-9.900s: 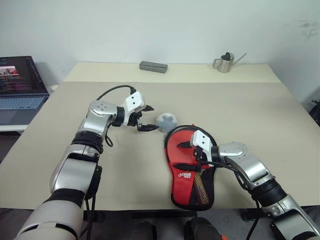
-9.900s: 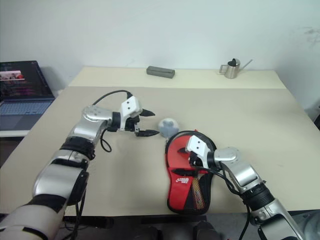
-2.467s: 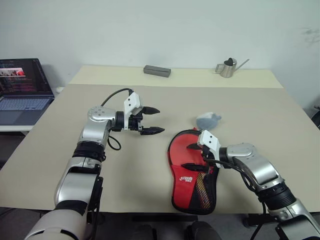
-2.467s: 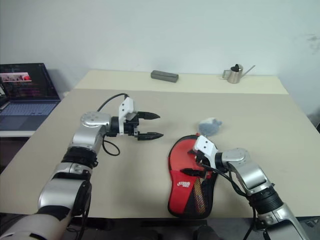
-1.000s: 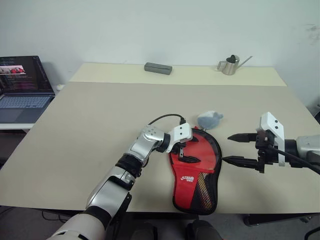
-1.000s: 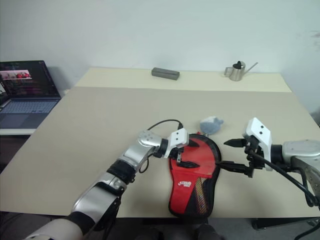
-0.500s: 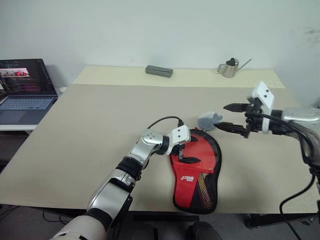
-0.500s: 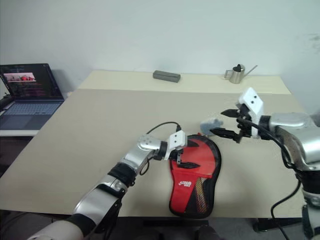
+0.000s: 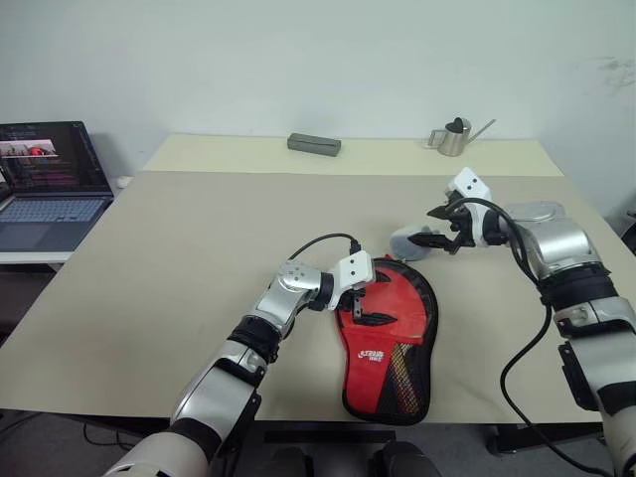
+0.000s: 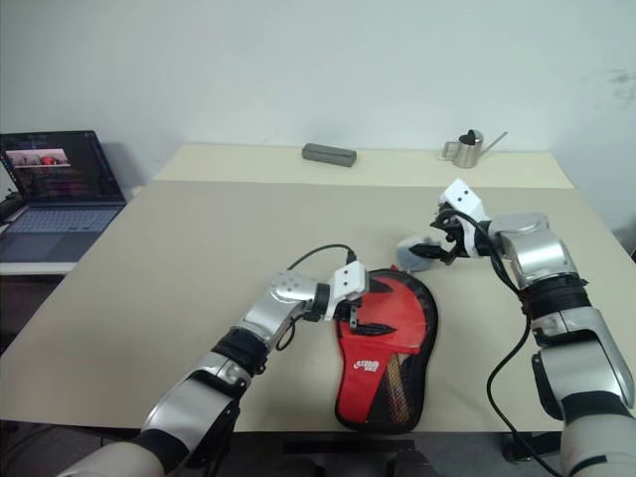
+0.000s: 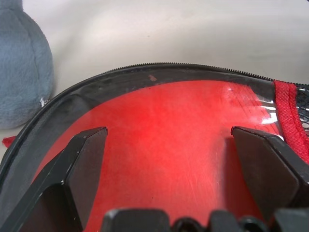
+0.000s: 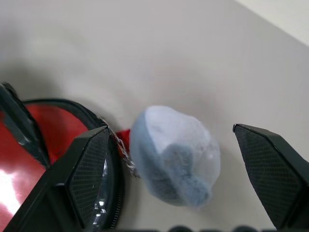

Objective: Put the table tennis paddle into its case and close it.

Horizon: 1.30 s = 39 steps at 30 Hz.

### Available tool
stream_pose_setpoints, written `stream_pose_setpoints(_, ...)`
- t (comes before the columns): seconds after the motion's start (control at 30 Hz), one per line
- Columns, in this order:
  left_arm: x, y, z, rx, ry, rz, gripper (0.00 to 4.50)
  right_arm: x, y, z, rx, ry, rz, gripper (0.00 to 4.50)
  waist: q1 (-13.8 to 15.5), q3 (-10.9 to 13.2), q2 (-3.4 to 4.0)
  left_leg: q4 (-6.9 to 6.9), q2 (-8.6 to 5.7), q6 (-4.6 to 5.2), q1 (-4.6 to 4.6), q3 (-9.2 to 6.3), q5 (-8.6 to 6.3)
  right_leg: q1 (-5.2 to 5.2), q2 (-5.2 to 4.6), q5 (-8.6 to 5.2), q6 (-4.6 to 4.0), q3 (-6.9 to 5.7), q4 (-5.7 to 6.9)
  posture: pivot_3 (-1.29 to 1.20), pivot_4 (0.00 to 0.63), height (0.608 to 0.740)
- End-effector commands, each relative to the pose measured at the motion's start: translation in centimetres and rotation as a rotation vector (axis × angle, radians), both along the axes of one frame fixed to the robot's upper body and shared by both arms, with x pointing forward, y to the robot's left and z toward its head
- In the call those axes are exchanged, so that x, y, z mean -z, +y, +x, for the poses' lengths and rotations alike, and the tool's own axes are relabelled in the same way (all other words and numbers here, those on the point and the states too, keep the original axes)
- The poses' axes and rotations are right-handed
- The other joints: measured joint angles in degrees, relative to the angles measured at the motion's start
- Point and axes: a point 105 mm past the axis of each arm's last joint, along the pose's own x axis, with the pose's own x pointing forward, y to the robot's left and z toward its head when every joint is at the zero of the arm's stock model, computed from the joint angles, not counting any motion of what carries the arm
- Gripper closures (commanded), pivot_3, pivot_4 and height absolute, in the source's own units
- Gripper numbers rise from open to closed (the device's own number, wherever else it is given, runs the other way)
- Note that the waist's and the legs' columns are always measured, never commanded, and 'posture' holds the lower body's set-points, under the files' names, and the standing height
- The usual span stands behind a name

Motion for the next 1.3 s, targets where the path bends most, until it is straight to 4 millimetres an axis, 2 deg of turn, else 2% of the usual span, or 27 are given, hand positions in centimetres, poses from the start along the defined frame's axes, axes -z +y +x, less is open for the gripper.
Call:
stream_pose_setpoints(0.03,4.5,1.9,-0.9,-0.033,0.102,0.146,0.05,-0.8,0.4,0.6,-0.029,-0.038,-0.019,0.00,-0.09,0.00,0.00,0.00,0.00,0.00,0.00,0.00,0.00,0.00,0.00,0.00,0.00,0.00,0.00,0.00,0.150,0.740)
stream_pose_setpoints(0.33,4.6,2.0,-1.1,-0.030,0.103,0.147,0.05,0.5,0.9,1.6,-0.007,-0.032,-0.031,0.00,-0.31,-0.03,0.04,0.00,0.00,0.00,0.03,-0.01,0.00,0.01,-0.03,0.00,0.00,0.03,0.02,0.00,0.150,0.740)
stream_pose_setpoints(0.43,4.7,2.0,-1.1,-0.033,0.107,0.148,0.00,0.3,1.1,1.8,-0.004,-0.049,-0.032,0.61,-0.31,-0.03,0.05,0.00,0.00,0.00,0.03,-0.01,0.00,0.01,-0.04,0.00,-0.01,0.04,0.02,0.00,0.150,0.740)
stream_pose_setpoints(0.7,5.4,2.2,-1.4,-0.049,0.132,0.153,0.00,1.3,0.7,1.3,-0.010,-0.041,-0.072,3.38,-0.32,-0.04,0.07,-0.01,0.00,0.00,0.03,-0.02,0.00,0.02,-0.04,0.00,-0.01,0.06,0.02,0.00,0.150,0.740)
stream_pose_setpoints(0.83,6.0,2.5,-1.6,-0.055,0.154,0.167,0.00,1.5,0.0,1.1,0.006,-0.050,-0.104,4.31,-0.31,-0.08,0.11,-0.01,0.00,0.00,0.03,-0.02,0.00,0.04,-0.05,0.00,0.00,0.07,0.02,0.00,0.150,0.740)
stream_pose_setpoints(0.9,6.2,2.6,-1.7,-0.056,0.165,0.172,0.00,1.7,-0.6,0.8,0.014,-0.056,-0.134,4.48,-0.30,-0.10,0.11,-0.01,0.00,-0.01,0.05,-0.06,0.00,0.07,-0.05,0.00,0.00,0.07,0.00,0.00,0.150,0.740)
stream_pose_setpoints(1.07,6.7,2.9,-2.0,-0.059,0.183,0.180,0.00,2.4,-3.0,-0.3,0.044,-0.065,-0.227,4.48,-0.22,-0.19,0.17,-0.01,-0.01,-0.01,0.06,-0.09,0.00,0.12,-0.05,0.00,0.00,0.06,-0.02,0.00,0.150,0.740)
stream_pose_setpoints(1.3,7.0,3.1,-2.2,-0.063,0.195,0.188,0.00,2.9,-6.4,-3.0,0.082,-0.053,-0.323,4.49,0.05,-0.23,0.18,-0.03,-0.03,-0.01,0.07,-0.17,-0.01,0.20,-0.05,-0.01,0.02,0.02,-0.13,0.00,0.150,0.740)
